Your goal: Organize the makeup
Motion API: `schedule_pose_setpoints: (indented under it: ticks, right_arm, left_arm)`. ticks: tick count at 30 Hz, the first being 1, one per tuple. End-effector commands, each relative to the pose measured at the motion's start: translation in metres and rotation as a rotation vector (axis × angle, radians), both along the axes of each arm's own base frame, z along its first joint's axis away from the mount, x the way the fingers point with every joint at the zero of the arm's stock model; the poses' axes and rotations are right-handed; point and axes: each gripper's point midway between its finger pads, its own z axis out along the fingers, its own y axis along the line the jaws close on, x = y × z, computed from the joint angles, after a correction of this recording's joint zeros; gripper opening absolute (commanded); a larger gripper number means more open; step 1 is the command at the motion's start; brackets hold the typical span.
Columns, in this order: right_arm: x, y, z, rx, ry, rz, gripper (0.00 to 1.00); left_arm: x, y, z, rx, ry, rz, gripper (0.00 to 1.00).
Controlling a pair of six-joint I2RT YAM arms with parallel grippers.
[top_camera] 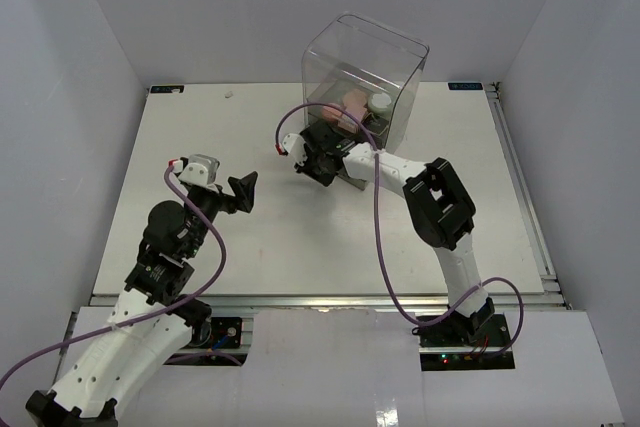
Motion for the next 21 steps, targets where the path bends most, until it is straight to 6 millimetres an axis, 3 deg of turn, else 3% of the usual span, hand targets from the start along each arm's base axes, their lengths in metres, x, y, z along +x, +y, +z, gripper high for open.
schedule_pose_setpoints:
  ticks: [1, 6, 10, 16, 19, 21]
  right_arm:
    - [0.041, -0.02, 0.01, -0.077, -0.146, -0.185, 0.27]
    - [0.069, -0.051, 0.016, -0.156, -0.274, -0.3, 0.61]
    - [0.074, -0.061, 0.015, -0.194, -0.311, -0.297, 0.84]
    - [0.073, -0.064, 0.014, -0.201, -0.318, -0.292, 0.98]
    - [0.069, -0.063, 0.014, -0.19, -0.306, -0.271, 0.98]
    - [0.052, -0.05, 0.016, -0.132, -0.226, -0.186, 0.92]
  left_arm:
    - [-0.004, 0.007, 0.014, -0.004, -0.045, 0.022, 0.98]
    - [-0.004, 0.007, 0.014, -0.007, -0.045, 0.022, 0.98]
    - [-0.003, 0.007, 0.012, -0.004, -0.039, 0.021, 0.98]
    - [-0.002, 0.008, 0.01, 0.0, -0.035, 0.029, 0.98]
    - [-0.002, 0.007, 0.01, 0.002, -0.034, 0.028, 0.98]
    - [-0.002, 0.007, 0.009, 0.003, -0.032, 0.027, 0.98]
